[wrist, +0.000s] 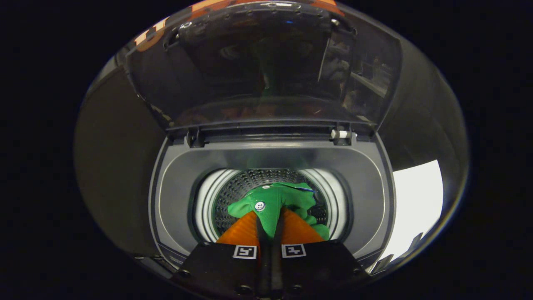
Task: Put the clothes into the washing machine and then close the washing machine lid.
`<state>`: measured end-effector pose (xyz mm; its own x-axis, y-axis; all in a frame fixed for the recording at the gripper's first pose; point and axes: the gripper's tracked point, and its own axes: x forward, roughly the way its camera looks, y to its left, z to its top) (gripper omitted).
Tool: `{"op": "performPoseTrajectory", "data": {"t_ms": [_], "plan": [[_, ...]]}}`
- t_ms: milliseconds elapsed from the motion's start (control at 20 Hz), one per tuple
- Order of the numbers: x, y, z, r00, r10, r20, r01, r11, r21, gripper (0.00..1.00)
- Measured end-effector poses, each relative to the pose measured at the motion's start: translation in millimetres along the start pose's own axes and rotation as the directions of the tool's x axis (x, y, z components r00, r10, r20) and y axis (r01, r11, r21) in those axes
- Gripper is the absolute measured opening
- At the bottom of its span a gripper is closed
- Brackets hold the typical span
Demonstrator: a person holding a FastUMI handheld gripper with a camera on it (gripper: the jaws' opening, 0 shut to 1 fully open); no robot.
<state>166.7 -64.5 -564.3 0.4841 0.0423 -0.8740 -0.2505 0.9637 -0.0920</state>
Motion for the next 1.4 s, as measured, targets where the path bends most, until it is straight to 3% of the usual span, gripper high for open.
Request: {"op": "performPoseTrajectory", "data": {"t_ms": [200, 400, 550, 650, 800, 1400], "plan": [[18, -2, -13, 0.998, -0.045, -0.032, 0.045, 0.999, -0.002, 0.09], [19, 0, -24, 0.998, -0.054, -0.041, 0.055, 0.998, 0.013, 0.23], [13, -1, -20, 0.998, -0.061, -0.009, 0.061, 0.998, 0.031, 0.54], [3, -3, -17, 0.997, -0.071, 0.012, 0.07, 0.997, 0.028, 0.59], [-19, -6, -8, 0.994, -0.084, 0.062, 0.082, 0.996, 0.045, 0.98], [-145, -36, 64, 0.961, -0.082, 0.265, 0.055, 0.992, 0.111, 1.0]]}}
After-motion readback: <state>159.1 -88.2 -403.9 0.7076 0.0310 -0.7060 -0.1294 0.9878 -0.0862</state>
